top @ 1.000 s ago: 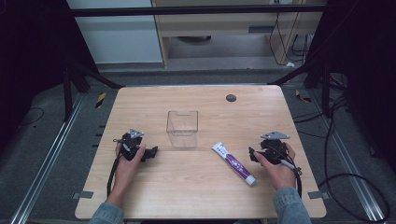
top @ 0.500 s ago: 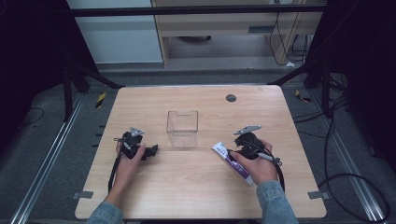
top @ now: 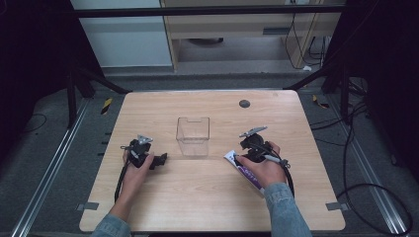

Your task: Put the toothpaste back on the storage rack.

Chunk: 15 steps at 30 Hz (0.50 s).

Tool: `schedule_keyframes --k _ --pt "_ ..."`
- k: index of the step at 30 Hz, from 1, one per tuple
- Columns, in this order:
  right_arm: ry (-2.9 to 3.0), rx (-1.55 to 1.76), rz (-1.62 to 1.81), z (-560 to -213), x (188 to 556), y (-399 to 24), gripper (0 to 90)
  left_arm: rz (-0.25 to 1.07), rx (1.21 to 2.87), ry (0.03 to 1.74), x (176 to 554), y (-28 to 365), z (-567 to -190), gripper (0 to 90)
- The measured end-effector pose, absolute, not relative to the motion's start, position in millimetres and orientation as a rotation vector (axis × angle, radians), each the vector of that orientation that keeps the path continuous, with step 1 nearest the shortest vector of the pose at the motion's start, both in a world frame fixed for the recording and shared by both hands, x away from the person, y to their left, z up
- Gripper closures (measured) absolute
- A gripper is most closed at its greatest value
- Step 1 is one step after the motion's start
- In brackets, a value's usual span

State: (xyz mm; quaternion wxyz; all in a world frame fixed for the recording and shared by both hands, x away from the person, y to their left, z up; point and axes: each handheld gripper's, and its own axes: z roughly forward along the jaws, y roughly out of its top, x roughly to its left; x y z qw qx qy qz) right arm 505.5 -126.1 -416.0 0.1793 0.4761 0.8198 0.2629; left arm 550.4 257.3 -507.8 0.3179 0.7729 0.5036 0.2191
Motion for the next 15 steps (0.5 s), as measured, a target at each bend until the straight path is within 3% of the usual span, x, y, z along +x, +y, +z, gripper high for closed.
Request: schedule_keyframes --k 5,15 --pt "2.349 1.354 0.743 -422.0 514.2 -117.6 35.3 0.576 2.034 1.324 550.6 257.4 -507.8 0.0" --pt "2.391 1.334 0.695 -426.7 520.5 -101.1 35.5 0.578 2.032 1.328 552.7 257.8 -507.8 0.0"
